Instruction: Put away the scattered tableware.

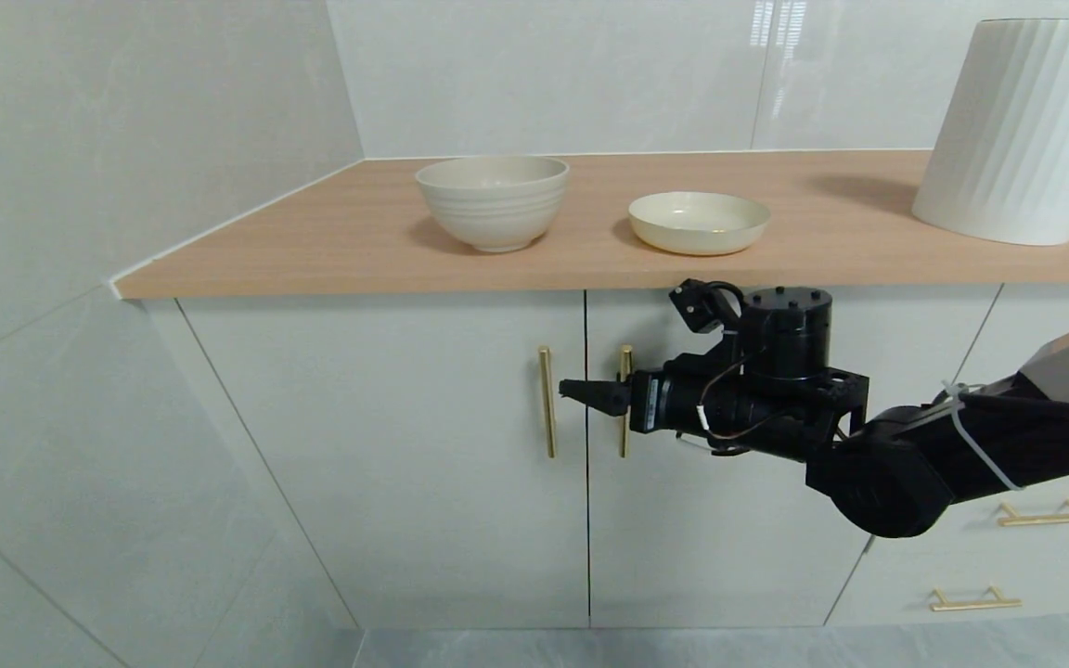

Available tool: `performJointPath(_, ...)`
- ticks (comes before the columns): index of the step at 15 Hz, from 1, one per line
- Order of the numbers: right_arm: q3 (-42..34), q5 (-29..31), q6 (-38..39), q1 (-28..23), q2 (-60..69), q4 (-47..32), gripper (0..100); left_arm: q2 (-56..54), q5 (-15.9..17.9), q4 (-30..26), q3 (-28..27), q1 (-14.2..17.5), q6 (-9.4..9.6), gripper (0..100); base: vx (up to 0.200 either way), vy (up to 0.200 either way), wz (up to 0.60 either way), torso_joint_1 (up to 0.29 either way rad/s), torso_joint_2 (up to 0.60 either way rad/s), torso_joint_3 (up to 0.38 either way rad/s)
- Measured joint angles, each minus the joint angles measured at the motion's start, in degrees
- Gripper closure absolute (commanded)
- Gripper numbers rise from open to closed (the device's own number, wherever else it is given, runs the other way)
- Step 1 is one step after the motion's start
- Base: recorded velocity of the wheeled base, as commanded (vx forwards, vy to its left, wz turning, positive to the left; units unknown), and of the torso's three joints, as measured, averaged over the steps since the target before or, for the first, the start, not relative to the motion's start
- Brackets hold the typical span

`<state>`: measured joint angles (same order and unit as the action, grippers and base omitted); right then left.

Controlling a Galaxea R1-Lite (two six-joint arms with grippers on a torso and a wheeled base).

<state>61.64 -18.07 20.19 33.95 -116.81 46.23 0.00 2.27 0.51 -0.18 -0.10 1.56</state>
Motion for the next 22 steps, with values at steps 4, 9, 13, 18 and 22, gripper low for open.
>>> performJointPath(4,-0.7,0.0,2.5,1.0,-0.2,1.0,0,0.0,0.0,0.0,0.0,0.0,0.00,0,0.000,0.000,0.00,0.000,0.00,0.000)
performJointPath(9,-3.7,0.0,3.4,2.1,0.5,4.0,0,0.0,0.0,0.0,0.0,0.0,0.00,0,0.000,0.000,0.00,0.000,0.00,0.000)
performJointPath(13,-6.8,-2.4,3.7,2.8,1.5,7.4,0,0.0,0.0,0.0,0.0,0.0,0.00,0,0.000,0.000,0.00,0.000,0.00,0.000)
performJointPath(18,-10.9,-6.0,3.7,3.2,3.7,9.3,0,0.0,0.0,0.0,0.0,0.0,0.02,0,0.000,0.000,0.00,0.000,0.00,0.000)
performJointPath(22,-17.6,-10.6,3.7,3.3,8.7,9.3,0,0.0,0.2,0.0,0.0,0.0,0.87,0,0.000,0.000,0.00,0.000,0.00,0.000)
